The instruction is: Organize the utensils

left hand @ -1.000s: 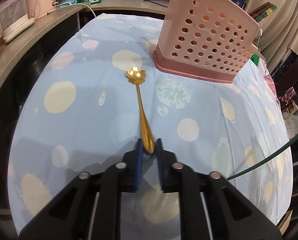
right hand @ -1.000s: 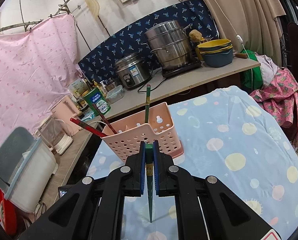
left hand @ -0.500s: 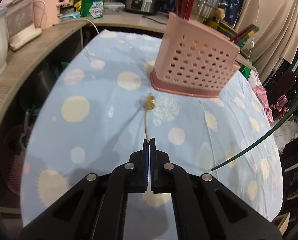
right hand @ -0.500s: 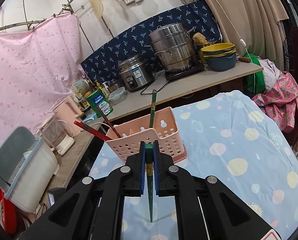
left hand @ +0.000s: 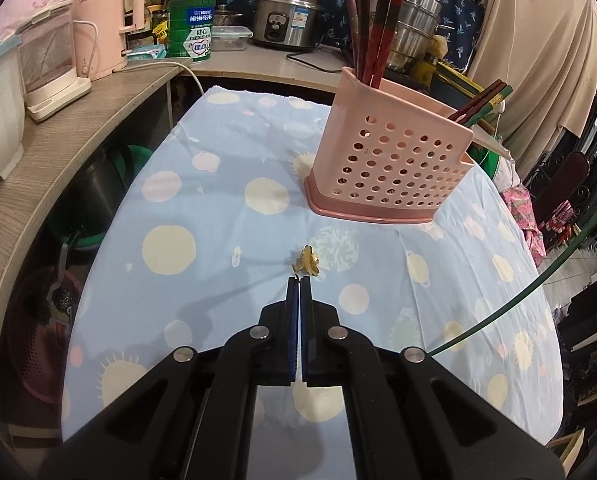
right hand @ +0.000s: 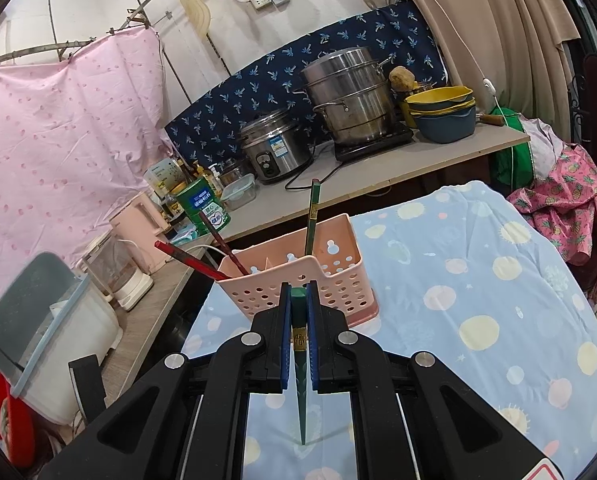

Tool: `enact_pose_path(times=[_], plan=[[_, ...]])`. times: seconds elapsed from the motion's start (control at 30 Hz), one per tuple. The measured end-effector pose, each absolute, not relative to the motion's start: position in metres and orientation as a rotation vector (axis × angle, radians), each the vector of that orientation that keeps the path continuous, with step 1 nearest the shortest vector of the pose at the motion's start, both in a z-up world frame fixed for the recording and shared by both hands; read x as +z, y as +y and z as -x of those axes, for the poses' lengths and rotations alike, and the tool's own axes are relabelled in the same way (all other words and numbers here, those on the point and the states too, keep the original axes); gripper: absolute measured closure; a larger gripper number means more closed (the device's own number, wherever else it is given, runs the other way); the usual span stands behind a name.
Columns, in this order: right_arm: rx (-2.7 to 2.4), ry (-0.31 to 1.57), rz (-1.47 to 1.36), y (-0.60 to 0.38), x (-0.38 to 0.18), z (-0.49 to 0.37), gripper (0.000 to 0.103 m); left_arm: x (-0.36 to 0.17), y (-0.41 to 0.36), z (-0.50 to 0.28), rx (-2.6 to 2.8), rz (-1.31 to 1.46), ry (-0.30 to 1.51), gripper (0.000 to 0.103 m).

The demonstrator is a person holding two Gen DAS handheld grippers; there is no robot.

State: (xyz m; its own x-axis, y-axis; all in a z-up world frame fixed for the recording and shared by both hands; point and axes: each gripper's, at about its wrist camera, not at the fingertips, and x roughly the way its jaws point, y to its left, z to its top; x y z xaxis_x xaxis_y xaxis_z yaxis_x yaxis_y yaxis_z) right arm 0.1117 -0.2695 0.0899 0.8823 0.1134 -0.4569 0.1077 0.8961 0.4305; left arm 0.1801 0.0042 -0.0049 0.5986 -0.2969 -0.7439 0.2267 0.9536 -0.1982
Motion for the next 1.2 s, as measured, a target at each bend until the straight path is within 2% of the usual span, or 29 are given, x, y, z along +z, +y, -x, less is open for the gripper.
enact_pose_path(times=[0.87, 0.9, 0.93, 1.0, 1.03, 1.2], plan=[[0.002, 0.514, -0.471, -0.269, 0.080, -0.116, 0.096, -0.049, 0.015, -0.199, -0.271, 0.115, 0.987, 0.101], [0.002, 0.514, -0.471, -0.269, 0.080, -0.116, 0.096, -0.050, 0.015, -0.199, -0.273, 0.117, 0.988, 0.100], [0.002, 0.515, -0.471, -0.269, 0.080, -0.116, 0.096, -0.051, 0.015, -0.199, -0.275, 0.119, 0.989, 0.094], [0.003, 0.517, -0.472, -0.270, 0.080, -0.118, 0.096, -0.052, 0.015, -0.200, -0.270, 0.120, 0.986, 0.076], [0.002, 0.517, -0.471, -0.270, 0.079, -0.118, 0.096, -0.053, 0.015, -0.199, -0.269, 0.120, 0.982, 0.072], [0.003, 0.517, -0.472, -0.269, 0.079, -0.119, 0.096, -0.064, 0.018, -0.206, -0.248, 0.126, 1.004, 0.070]])
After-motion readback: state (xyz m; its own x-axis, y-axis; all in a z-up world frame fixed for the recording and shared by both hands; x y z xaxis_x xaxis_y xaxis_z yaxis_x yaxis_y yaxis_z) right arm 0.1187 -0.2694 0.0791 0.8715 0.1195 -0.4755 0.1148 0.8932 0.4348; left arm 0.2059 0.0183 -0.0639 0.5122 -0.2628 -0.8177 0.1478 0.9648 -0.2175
